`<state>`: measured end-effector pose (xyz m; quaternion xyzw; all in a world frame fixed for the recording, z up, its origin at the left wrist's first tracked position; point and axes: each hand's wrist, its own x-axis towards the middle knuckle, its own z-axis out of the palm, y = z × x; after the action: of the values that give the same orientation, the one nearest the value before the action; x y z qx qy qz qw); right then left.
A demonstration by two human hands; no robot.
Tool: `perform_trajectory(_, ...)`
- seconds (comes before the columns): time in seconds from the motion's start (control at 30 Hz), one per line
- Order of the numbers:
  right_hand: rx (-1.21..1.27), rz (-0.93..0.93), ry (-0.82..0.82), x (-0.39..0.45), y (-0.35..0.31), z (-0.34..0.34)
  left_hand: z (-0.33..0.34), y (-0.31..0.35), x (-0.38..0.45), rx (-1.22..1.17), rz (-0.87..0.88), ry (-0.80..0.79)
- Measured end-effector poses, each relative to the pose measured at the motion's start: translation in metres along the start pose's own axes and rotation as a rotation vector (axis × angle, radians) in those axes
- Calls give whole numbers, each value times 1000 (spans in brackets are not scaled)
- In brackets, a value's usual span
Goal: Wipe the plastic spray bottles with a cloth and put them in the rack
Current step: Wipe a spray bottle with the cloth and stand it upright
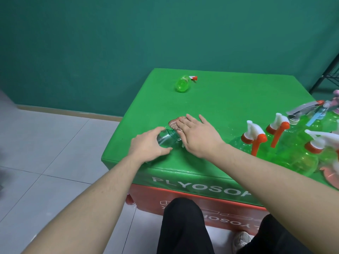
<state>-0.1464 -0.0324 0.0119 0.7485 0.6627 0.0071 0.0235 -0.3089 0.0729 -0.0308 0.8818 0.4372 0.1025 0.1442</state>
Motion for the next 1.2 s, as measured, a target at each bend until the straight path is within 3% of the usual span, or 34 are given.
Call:
perform_trajectory(0.23, -69, 8, 0, -35, -2, 13, -1, 7, 5, 32, -5, -66)
perform_trajectory(0.53, -78, -150, -7, -42, -20, 37, -1, 8, 5, 14, -55, -55)
perform_trajectory(0.7, -177, -94, 170, -35, -13, 34, 0, 9, -2, 11, -56, 4)
perform_trajectory(0.87, -317, -76, 227, -27, -19, 15, 3, 5, -7, 3, -55, 64)
perform_trajectory(1.2, -296, -59, -9, -22, -32, 8, 4, 6, -9, 1, -59, 82)
